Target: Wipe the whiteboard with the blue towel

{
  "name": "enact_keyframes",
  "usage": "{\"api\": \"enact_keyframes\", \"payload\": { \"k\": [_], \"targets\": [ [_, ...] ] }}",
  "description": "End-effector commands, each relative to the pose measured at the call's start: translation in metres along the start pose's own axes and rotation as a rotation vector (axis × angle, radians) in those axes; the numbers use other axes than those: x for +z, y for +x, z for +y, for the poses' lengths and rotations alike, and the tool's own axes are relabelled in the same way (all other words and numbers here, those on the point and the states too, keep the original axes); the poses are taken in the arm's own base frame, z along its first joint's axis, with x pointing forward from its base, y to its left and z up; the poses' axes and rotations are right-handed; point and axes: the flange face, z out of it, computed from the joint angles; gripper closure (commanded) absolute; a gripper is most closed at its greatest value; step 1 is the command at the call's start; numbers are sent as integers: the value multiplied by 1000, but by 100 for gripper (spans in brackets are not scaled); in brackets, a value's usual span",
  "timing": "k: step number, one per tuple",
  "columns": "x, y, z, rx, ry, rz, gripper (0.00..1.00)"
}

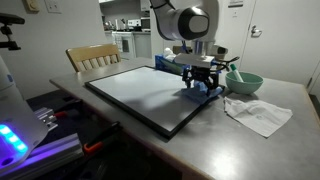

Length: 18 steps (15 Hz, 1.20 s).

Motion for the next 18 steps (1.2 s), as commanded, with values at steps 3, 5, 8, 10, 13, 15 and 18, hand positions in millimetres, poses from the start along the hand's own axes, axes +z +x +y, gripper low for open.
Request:
{"api": "enact_keyframes", "payload": {
  "k": [3,5,8,10,13,15,18],
  "targets": [
    [4,14,-3,-29,11,-13,13],
    [3,17,-6,-43,21,-5,30],
    [-1,24,-6,-56,19,6,53],
    [-1,30,-5,-60,21,9,67],
    [-2,38,-3,-74,21,4,88],
    [0,46,1,-85,19,-4,100],
    [1,57,7,-101,26,-31,97]
  ]
}}
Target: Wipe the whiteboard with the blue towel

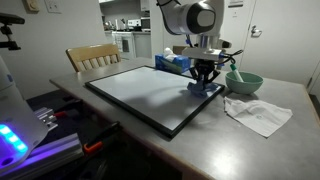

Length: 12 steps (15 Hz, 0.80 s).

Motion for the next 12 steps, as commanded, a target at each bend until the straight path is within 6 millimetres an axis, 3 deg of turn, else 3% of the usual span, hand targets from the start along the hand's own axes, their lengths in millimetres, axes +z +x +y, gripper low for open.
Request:
{"api": "enact_keyframes", "payload": {
  "k": [1,8,12],
  "targets": [
    [18,20,10,-38,18,-39,96],
    [9,40,14,-55,13,-76,96],
    [1,42,-2,-53,92,-120,96]
  ]
}}
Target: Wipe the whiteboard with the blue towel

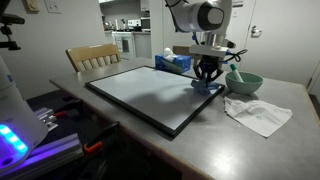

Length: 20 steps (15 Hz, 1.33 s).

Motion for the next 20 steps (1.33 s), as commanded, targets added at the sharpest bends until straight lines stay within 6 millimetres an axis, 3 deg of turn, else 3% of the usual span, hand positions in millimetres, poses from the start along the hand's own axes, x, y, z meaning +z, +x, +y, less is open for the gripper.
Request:
{"api": "enact_keyframes", "payload": {
  "k": [1,5,11,12,16,17,20],
  "targets": [
    [3,7,-18,-27,65,-51,96],
    [4,11,-39,-28,107,-76,96],
    [6,16,-52,-36,138,-65,96],
    [1,13,-47,-28,114,-54,84],
    [1,14,-49,-30,115,-55,84],
    [0,12,-47,-22,108,-49,96],
    [-1,17,-60,-31,77,-53,96]
  ]
}}
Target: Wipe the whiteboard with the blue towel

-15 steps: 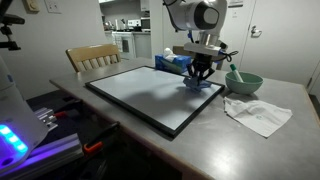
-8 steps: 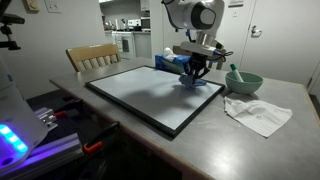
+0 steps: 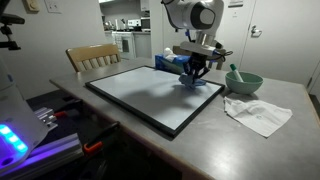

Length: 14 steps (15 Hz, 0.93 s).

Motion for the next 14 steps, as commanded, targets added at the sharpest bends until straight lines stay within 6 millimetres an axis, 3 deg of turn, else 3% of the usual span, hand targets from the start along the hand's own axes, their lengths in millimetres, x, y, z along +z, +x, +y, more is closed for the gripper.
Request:
{"api": "enact_keyframes", "payload": {
  "k": [1,14],
  "targets": [
    [0,6,-15,-9,-44,-1,96],
    [9,34,-94,-166,-15,-31,96]
  ]
}}
